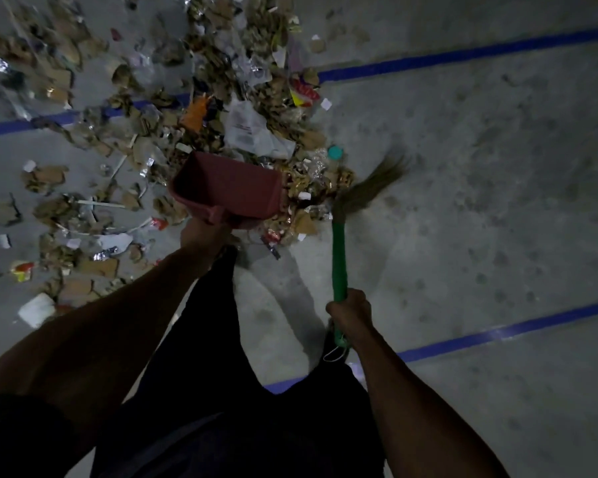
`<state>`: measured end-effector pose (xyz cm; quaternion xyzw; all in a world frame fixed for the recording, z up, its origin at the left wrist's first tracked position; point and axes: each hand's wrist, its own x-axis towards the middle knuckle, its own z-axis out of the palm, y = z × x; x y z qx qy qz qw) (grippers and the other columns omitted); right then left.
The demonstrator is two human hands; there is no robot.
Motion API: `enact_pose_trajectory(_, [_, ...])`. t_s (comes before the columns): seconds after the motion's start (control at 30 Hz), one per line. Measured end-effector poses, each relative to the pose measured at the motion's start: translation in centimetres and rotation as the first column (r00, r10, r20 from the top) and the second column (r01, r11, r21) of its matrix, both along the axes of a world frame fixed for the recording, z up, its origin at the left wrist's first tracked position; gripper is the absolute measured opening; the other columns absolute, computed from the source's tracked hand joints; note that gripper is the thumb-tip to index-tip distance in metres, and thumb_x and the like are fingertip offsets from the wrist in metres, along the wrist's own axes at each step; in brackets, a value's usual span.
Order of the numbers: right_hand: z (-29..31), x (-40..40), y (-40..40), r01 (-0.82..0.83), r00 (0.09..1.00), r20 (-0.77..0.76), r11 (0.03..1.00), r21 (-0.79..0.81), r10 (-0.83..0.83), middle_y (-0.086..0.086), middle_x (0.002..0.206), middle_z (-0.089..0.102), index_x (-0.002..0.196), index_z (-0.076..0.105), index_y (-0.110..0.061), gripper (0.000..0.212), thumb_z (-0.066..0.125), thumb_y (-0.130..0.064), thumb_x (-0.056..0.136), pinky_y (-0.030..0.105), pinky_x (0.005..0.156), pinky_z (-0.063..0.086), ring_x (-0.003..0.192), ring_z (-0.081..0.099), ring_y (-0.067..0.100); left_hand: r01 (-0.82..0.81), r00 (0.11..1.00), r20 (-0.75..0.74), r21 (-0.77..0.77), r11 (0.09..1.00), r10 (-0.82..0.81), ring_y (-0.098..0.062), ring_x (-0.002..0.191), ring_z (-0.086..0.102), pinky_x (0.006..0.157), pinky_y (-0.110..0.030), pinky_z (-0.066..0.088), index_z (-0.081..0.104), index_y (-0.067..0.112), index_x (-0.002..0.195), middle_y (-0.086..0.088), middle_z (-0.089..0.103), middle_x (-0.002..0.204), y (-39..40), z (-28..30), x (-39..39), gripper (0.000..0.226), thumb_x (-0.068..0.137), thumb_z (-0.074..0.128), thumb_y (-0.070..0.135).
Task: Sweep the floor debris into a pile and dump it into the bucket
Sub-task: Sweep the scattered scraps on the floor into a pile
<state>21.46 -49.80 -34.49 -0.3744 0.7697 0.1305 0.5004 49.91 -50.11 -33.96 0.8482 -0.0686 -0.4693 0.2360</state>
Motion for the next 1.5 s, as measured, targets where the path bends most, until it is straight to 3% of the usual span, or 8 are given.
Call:
enact_pose_trajectory(0.13, [-0.8, 10.0, -4.3, -0.104, 0.994, -0.03, 0.994, -0.019, 0.103, 0.018, 0.107, 0.068, 0.114, 0.058, -0.004, 0.043, 0.065, -0.017, 0.074, 0.043, 0.077, 0.06, 0.092, 0.069, 0.034, 0.041, 0.999, -0.015, 0.004, 0.999, -0.041, -0.022, 0.053, 0.05, 0.036, -0.017, 0.041, 0.056, 0.009, 0.075, -0.015, 0.055, 0.071, -3.6, 0.3, 7.4, 0.011, 0.083, 0.063, 0.012])
enact_pose_trajectory(0.3, [-0.5, 19.7, -10.0, -0.262, 0.964, -0.054, 0.963, -0.069, 0.259, 0.017, 0.117, 0.064, 0.12, 0.057, -0.002, 0.042, 0.065, -0.013, 0.081, 0.034, 0.084, 0.056, 0.104, 0.064, 0.035, 0.104, 0.994, 0.013, -0.003, 0.995, -0.104, -0.015, 0.036, 0.048, 0.03, -0.015, 0.034, 0.056, 0.005, 0.075, -0.011, 0.051, 0.064, -7.6, -1.4, 15.7, 0.012, 0.086, 0.059, 0.006])
enact_pose_trajectory(0.4, [-0.8, 24.1, -12.9, -0.308, 0.951, -0.055, 0.947, -0.094, 0.304, 0.016, 0.122, 0.063, 0.122, 0.057, -0.002, 0.04, 0.064, -0.014, 0.085, 0.03, 0.081, 0.05, 0.11, 0.061, 0.034, 0.135, 0.99, 0.048, 0.002, 0.991, -0.135, -0.02, 0.045, 0.052, 0.035, -0.018, 0.041, 0.053, 0.011, 0.069, -0.007, 0.053, 0.062, -9.3, -1.6, 19.0, 0.018, 0.085, 0.062, 0.014])
enact_pose_trajectory(0.5, [-1.8, 27.5, -15.2, -0.324, 0.946, -0.058, 0.938, -0.124, 0.319, 0.013, 0.124, 0.063, 0.124, 0.058, -0.006, 0.042, 0.068, -0.017, 0.085, 0.026, 0.076, 0.046, 0.112, 0.061, 0.03, 0.154, 0.985, 0.075, 0.003, 0.988, -0.153, -0.025, 0.055, 0.057, 0.058, -0.034, 0.049, 0.054, 0.014, 0.065, -0.013, 0.057, 0.066, -10.4, -2.0, 20.8, 0.02, 0.076, 0.067, 0.024])
enact_pose_trajectory(0.67, [-2.7, 30.9, -17.8, -0.377, 0.926, -0.051, 0.912, -0.163, 0.373, 0.014, 0.122, 0.064, 0.12, 0.061, -0.002, 0.038, 0.067, -0.016, 0.085, 0.028, 0.076, 0.049, 0.11, 0.062, 0.031, 0.139, 0.985, 0.097, 0.033, 0.99, -0.142, -0.043, 0.077, 0.066, 0.067, -0.048, 0.053, 0.058, 0.006, 0.077, -0.025, 0.062, 0.075, -10.3, -4.1, 23.3, 0.026, 0.061, 0.06, 0.026])
enact_pose_trajectory(1.2, [-1.9, 37.2, -22.9, -0.612, 0.782, -0.099, 0.729, -0.306, 0.615, 0.019, 0.123, 0.061, 0.127, 0.055, -0.001, 0.045, 0.068, -0.019, 0.088, 0.029, 0.075, 0.048, 0.11, 0.061, 0.033, 0.104, 0.974, 0.2, 0.03, 0.994, -0.108, -0.033, 0.062, 0.061, 0.058, -0.038, 0.048, 0.058, 0.006, 0.064, -0.014, 0.057, 0.058, -8.8, -5.4, 25.6, 0.03, 0.082, 0.06, 0.029])
enact_pose_trajectory(1.37, [1.2, 33.8, -20.0, -0.562, 0.817, -0.054, 0.772, -0.297, 0.574, 0.017, 0.11, 0.067, 0.119, 0.06, -0.006, 0.039, 0.066, -0.016, 0.082, 0.028, 0.069, 0.048, 0.099, 0.065, 0.033, 0.133, 0.973, 0.182, 0.064, 0.989, -0.142, -0.04, 0.079, 0.068, 0.071, -0.045, 0.055, 0.064, 0.006, 0.072, -0.025, 0.068, 0.079, -8.4, -3.9, 25.0, 0.021, 0.077, 0.062, 0.026])
enact_pose_trajectory(1.5, [4.8, 31.6, -17.3, -0.472, 0.865, 0.01, 0.821, -0.321, 0.502, 0.009, 0.088, 0.067, 0.104, 0.065, -0.007, 0.028, 0.066, -0.014, 0.077, 0.024, 0.06, 0.04, 0.083, 0.066, 0.028, 0.117, 0.979, 0.159, 0.072, 0.991, -0.127, -0.039, 0.079, 0.068, 0.073, -0.044, 0.057, 0.066, 0.003, 0.081, -0.022, 0.068, 0.08, -7.6, -1.7, 24.2, 0.041, 0.06, 0.054, 0.037])
